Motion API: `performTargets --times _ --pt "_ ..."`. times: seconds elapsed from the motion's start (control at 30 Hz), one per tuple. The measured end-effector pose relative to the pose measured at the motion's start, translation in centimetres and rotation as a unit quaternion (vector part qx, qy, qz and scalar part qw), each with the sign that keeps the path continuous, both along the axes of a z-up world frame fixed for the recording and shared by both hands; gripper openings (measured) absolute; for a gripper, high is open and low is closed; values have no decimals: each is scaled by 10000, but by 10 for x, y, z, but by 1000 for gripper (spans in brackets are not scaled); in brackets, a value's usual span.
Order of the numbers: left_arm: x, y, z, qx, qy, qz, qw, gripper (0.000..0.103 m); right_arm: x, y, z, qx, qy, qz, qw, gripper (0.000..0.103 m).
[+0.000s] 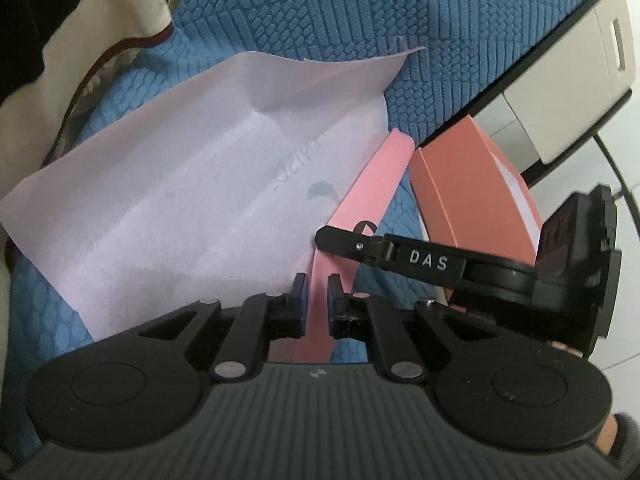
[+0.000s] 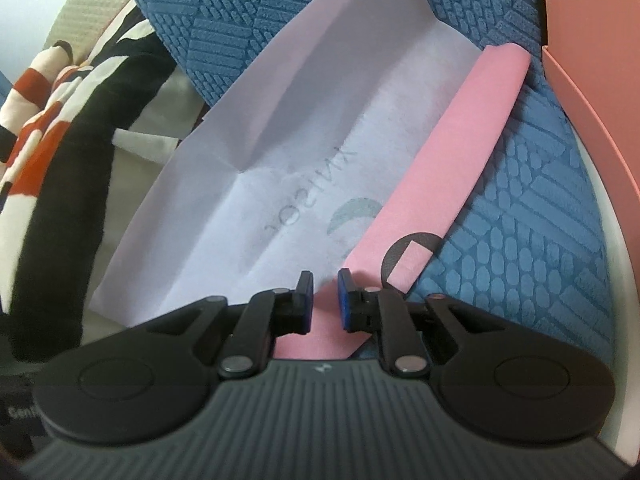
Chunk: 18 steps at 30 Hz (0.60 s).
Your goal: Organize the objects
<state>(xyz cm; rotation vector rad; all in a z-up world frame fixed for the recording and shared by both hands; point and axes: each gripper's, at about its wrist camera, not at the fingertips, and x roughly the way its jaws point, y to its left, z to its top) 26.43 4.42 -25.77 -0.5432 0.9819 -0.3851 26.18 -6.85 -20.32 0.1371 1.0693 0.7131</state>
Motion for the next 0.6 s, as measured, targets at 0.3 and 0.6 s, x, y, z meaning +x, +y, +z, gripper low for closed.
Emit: performTargets --times 0.3,0.6 --pt "-4 -3 10 148 -399 -153 9990 10 1 1 0 14 6 -11 10000 14" --pt "-8 0 18 84 -678 -93 9976 10 0 3 0 -62 -54 5 10000 14"
